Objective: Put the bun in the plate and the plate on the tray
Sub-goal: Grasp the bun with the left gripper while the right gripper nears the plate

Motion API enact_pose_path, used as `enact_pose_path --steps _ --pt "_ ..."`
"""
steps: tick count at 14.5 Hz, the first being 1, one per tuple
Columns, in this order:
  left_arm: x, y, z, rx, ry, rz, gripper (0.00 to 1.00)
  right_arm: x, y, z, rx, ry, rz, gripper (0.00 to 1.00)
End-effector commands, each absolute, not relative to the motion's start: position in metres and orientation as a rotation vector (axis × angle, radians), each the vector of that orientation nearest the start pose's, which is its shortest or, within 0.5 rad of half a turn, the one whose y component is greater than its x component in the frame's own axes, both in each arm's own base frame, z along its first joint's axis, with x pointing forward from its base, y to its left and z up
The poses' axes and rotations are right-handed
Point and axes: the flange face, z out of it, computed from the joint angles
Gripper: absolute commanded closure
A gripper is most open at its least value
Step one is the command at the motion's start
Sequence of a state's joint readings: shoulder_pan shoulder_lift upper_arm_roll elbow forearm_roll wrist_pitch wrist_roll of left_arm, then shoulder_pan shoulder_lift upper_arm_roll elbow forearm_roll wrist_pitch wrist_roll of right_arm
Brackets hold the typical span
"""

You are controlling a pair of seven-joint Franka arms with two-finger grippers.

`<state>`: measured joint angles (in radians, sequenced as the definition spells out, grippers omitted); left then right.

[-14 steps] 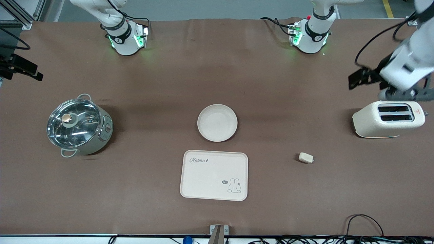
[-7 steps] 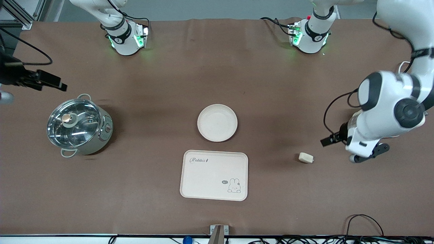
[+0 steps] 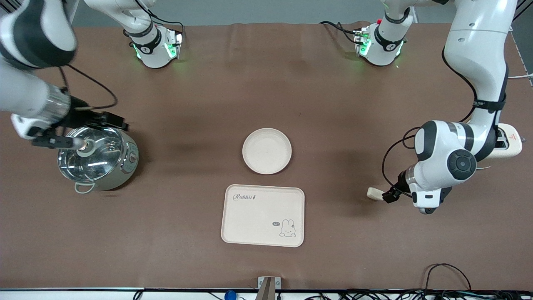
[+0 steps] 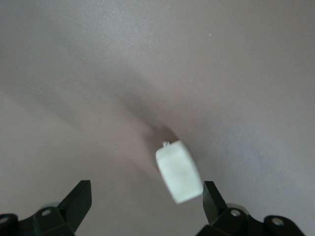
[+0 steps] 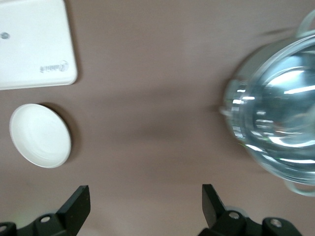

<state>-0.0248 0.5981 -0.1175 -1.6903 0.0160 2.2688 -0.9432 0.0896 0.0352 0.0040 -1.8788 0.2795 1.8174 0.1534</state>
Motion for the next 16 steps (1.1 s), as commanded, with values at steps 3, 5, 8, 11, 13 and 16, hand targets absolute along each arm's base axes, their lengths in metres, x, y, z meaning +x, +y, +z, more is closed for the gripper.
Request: enact_pose_path --steps 3,5,8,11,13,16 --pt "0.671 -0.093 0.218 -2.896 -1.411 0.027 0.00 0.531 0.121 0.405 -2.743 0.340 0.060 0.00" --pt "0.669 -0.100 0.208 -2.895 -1.402 0.041 0.00 0.524 0.165 0.366 -2.745 0.369 -0.004 0.00" --pt "0.665 -0.116 0.200 -2.908 -1.391 0.075 0.32 0.504 0.234 0.318 -2.755 0.487 -0.027 0.00" --pt "0.663 -0.121 0.190 -2.902 -1.403 0.105 0.55 0.494 0.261 0.292 -2.779 0.463 -0.013 0.00" --pt "0.661 -0.132 0.192 -2.918 -1.393 0.113 0.72 0.479 0.290 0.263 -2.812 0.406 -0.006 0.00" --pt "0.657 -0.159 0.200 -2.918 -1.428 0.136 0.81 0.469 0.316 0.240 -2.806 0.469 -0.058 0.00"
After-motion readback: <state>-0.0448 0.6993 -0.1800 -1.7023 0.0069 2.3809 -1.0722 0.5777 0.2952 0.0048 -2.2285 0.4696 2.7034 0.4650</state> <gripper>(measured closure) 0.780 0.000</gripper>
